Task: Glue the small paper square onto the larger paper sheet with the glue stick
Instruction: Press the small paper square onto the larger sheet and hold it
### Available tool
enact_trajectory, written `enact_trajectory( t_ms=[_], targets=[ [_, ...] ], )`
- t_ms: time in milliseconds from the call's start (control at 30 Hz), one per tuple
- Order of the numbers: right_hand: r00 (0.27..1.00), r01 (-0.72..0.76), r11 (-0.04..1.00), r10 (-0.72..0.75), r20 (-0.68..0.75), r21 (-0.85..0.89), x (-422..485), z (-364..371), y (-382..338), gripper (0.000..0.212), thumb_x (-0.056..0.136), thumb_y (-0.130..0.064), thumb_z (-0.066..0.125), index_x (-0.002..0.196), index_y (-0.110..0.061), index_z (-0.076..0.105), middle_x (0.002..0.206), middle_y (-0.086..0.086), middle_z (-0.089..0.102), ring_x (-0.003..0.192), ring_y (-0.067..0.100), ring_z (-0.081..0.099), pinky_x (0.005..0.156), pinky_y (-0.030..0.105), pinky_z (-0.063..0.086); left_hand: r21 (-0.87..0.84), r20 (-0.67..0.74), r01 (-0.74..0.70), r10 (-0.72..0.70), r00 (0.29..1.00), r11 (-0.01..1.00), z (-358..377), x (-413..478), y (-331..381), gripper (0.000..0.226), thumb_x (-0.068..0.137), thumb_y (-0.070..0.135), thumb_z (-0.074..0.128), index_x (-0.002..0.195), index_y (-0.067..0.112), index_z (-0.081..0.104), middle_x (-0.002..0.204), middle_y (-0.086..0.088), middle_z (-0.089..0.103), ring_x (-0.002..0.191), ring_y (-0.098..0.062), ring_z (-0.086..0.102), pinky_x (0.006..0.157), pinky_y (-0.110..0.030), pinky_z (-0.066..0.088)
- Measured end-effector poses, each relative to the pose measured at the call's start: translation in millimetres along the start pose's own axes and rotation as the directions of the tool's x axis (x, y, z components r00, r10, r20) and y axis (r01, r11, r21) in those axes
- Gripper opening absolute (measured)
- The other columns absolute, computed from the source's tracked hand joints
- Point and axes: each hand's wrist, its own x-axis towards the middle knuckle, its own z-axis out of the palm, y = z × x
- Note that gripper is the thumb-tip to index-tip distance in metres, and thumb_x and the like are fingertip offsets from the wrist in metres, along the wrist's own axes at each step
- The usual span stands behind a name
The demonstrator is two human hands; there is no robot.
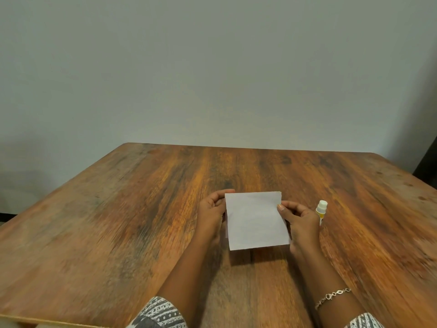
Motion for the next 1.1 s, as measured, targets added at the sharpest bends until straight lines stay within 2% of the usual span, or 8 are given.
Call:
enact_trajectory(
  t_ms=[300, 567, 700, 800, 1000, 1100],
  targets=[
    [1.000, 0.014, 1.000, -0.015, -0.027, -0.010, 1.8, 0.0, 1.3, 0.014, 0.084, -0.008, 0.060, 0.076, -0.019, 0.060, 0.084, 0.002, 0.063, 0.076, 0.022, 0.062, 0.057, 0.032, 0.047, -0.047, 0.006, -0.009, 0.009, 1.000, 0.999, 3.1, -2.8, 1.8, 0.024, 0.094, 0.004, 0.045, 0.087, 0.015, 0.064, 0.088, -0.003, 0.067, 0.075, -0.014, 0.062, 0.055, -0.021, 0.050],
    [0.998, 0.028, 0.999, -0.029, -0.050, -0.025, 4.1, 0.7, 3.3, 0.015, 0.084, -0.009, 0.060, 0.075, -0.021, 0.059, 0.084, 0.001, 0.063, 0.079, 0.023, 0.062, 0.061, 0.033, 0.048, -0.115, 0.003, -0.004, 0.005, 1.000, 0.993, 5.6, -3.7, -0.5, 0.030, 0.096, 0.029, 0.041, 0.089, 0.013, 0.064, 0.086, -0.005, 0.068, 0.079, -0.018, 0.064, 0.068, -0.029, 0.051],
    [0.998, 0.027, 0.999, -0.028, -0.049, -0.029, 4.5, 1.4, 3.3, 0.015, 0.085, -0.009, 0.060, 0.075, -0.021, 0.059, 0.084, 0.000, 0.062, 0.079, 0.024, 0.062, 0.061, 0.034, 0.049, -0.073, 0.022, -0.026, 0.028, 0.999, 0.997, 4.3, -2.9, -3.4, 0.017, 0.093, 0.017, 0.049, 0.096, 0.008, 0.063, 0.096, -0.009, 0.064, 0.085, -0.022, 0.061, 0.068, -0.029, 0.050],
    [0.998, 0.033, 0.999, -0.035, -0.049, -0.038, 5.2, 1.0, 4.3, 0.013, 0.085, -0.009, 0.060, 0.077, -0.020, 0.059, 0.085, 0.000, 0.062, 0.080, 0.024, 0.062, 0.060, 0.032, 0.048, -0.068, 0.024, -0.024, 0.026, 0.999, 0.997, 3.7, -2.0, -3.9, 0.014, 0.091, 0.007, 0.051, 0.101, 0.006, 0.061, 0.093, -0.005, 0.064, 0.083, -0.018, 0.060, 0.064, -0.025, 0.051],
    [0.998, 0.027, 0.998, -0.030, -0.058, -0.054, 6.5, 0.6, 5.3, 0.013, 0.085, -0.010, 0.059, 0.077, -0.020, 0.059, 0.084, -0.001, 0.062, 0.080, 0.023, 0.062, 0.061, 0.032, 0.048, -0.086, 0.011, -0.019, 0.020, 1.000, 0.996, 5.6, -2.6, -2.9, 0.013, 0.091, 0.003, 0.050, 0.096, 0.008, 0.061, 0.090, -0.005, 0.064, 0.080, -0.016, 0.061, 0.062, -0.024, 0.051],
    [0.998, 0.029, 0.998, -0.032, -0.057, -0.050, 6.2, 0.2, 4.3, 0.004, 0.085, -0.010, 0.059, 0.084, -0.013, 0.061, 0.082, -0.001, 0.061, 0.078, 0.022, 0.061, 0.058, 0.030, 0.047, -0.083, -0.001, -0.022, 0.022, 1.000, 0.996, 7.2, -2.4, -2.5, 0.013, 0.091, 0.004, 0.050, 0.094, 0.009, 0.062, 0.092, -0.006, 0.064, 0.081, -0.017, 0.061, 0.064, -0.026, 0.051]
  ],
)
